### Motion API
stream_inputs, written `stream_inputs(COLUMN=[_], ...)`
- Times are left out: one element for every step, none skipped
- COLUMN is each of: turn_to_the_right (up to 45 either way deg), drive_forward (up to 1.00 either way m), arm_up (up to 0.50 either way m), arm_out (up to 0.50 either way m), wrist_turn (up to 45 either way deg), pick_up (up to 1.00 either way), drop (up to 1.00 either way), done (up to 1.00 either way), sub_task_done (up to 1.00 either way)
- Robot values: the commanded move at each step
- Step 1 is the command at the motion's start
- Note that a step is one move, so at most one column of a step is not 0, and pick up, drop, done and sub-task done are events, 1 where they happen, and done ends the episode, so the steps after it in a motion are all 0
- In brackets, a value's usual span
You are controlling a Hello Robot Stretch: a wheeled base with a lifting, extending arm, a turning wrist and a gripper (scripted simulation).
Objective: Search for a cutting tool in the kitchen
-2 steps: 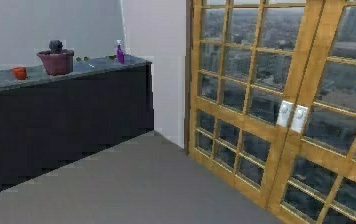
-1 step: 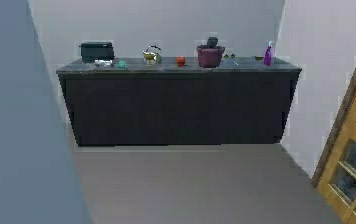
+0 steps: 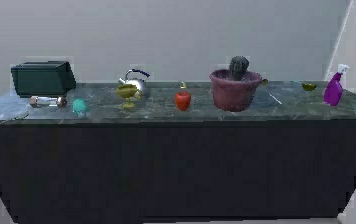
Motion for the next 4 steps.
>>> stream_inputs(turn_to_the_right=[-15.0, 0.0, -9.0, 0.0], drive_forward=[0.00, 0.05, 0.00, 0.55], arm_up=[0.00, 0.00, 0.00, 0.00], arm_out=[0.00, 0.00, 0.00, 0.00], wrist_turn=[0.0, 0.0, 0.0, 0.0], pick_up=[0.00, 0.00, 0.00, 0.00], drop=[0.00, 0.00, 0.00, 0.00], done=[0.00, 0.00, 0.00, 0.00], sub_task_done=[0.00, 0.00, 0.00, 0.00])
